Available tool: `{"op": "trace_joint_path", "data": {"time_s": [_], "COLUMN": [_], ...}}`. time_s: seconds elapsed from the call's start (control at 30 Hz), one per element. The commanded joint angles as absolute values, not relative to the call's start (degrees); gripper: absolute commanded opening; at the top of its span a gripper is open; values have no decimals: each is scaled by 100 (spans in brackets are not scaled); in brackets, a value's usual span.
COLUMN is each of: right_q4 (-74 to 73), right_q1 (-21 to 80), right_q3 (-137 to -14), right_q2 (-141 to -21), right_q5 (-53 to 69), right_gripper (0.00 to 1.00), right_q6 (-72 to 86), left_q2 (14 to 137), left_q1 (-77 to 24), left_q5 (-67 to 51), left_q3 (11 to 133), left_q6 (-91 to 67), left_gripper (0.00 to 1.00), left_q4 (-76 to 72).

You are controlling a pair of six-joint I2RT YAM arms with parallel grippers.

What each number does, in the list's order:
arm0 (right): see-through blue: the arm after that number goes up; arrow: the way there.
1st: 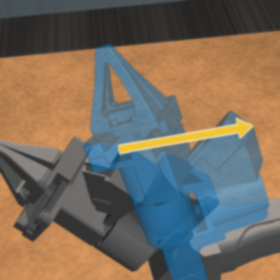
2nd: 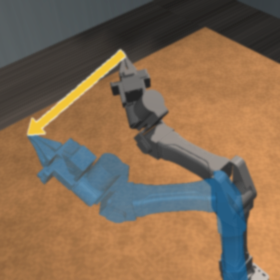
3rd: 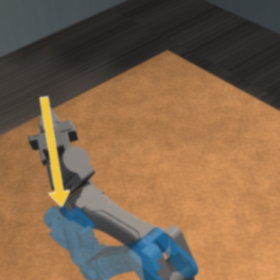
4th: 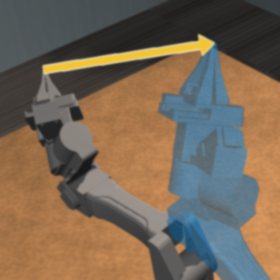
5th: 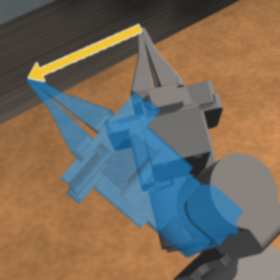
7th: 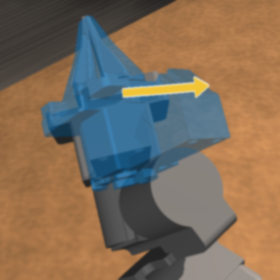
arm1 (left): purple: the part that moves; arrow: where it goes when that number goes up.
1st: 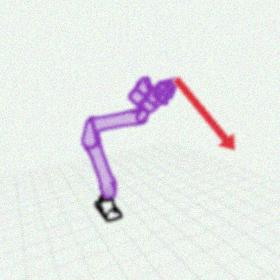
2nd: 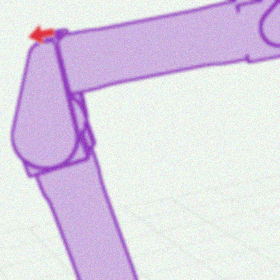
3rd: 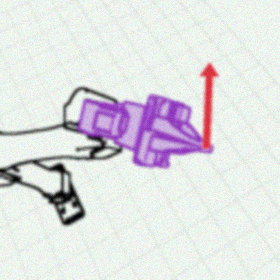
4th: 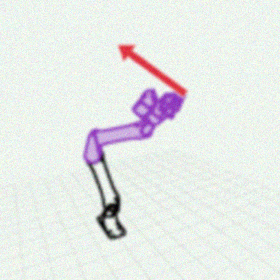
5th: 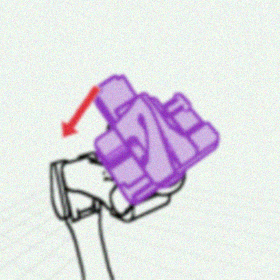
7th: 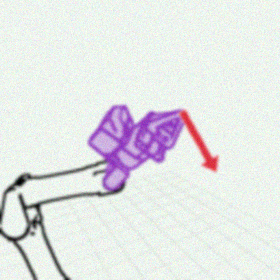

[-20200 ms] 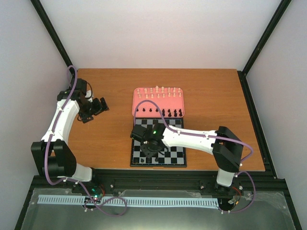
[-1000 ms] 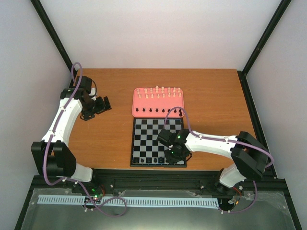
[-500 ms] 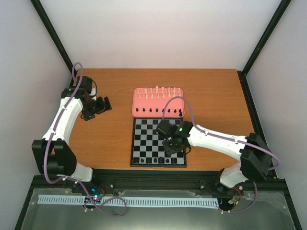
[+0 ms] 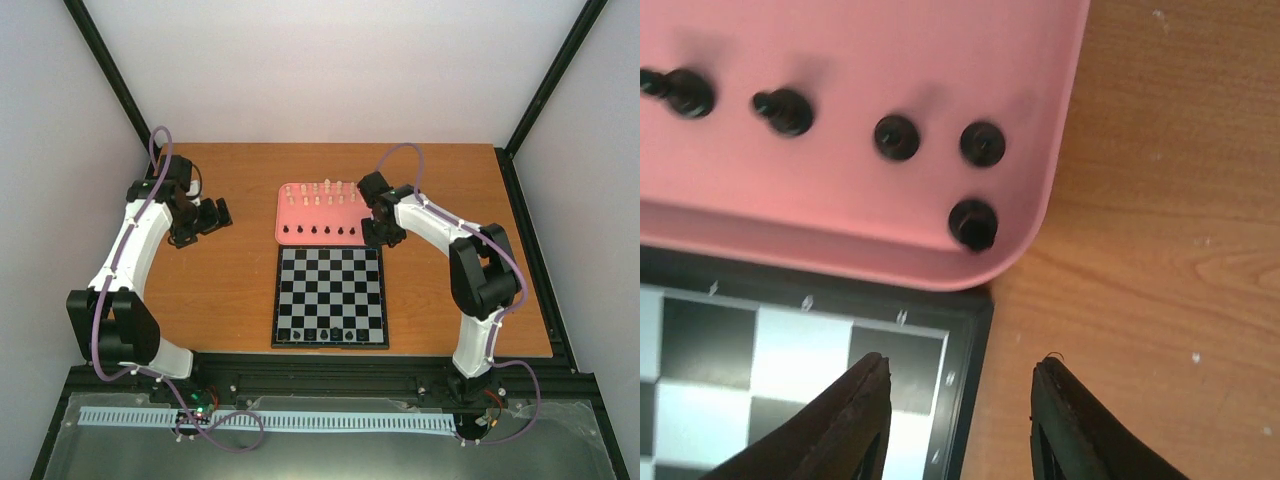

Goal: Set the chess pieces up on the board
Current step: Pick up the chess piece from the storage box.

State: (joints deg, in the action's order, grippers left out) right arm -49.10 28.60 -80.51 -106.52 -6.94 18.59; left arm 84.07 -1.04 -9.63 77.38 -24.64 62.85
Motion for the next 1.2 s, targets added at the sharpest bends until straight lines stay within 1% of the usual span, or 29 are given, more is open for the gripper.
{"op": "trace_joint_path", "data": {"time_s": [0.0,0.27,0.77,0.9,1.17], "right_q4": [-4613,-4411,-4531,-4617,-4667], "right_q1": [2617,2549,2462,2456,2452], "right_q3": [-8321,-8567,-9286,-9312,-9024], "right_q2": [-10984,-11445,-12223,-12232,-11990], "right_q5": [-622,-403,-555,-618,-584], "right_gripper": [39,37,36,33,30], "right_q6": [1363,1002,705,677,747], "left_q2": [8421,8497,8869,8954,9039], "left_q1": [-121,-122,-123,-122,-122], "left_q5": [-862,-775,-714,-717,-729], "left_q3": [7952,7917,8105,8178,8217], "left_q6": [-2403,-2543,-2706,-2724,-2720], "left_gripper": [100,100,100,100,100], "left_q4": [6381,6338,6293,6285,6267]}}
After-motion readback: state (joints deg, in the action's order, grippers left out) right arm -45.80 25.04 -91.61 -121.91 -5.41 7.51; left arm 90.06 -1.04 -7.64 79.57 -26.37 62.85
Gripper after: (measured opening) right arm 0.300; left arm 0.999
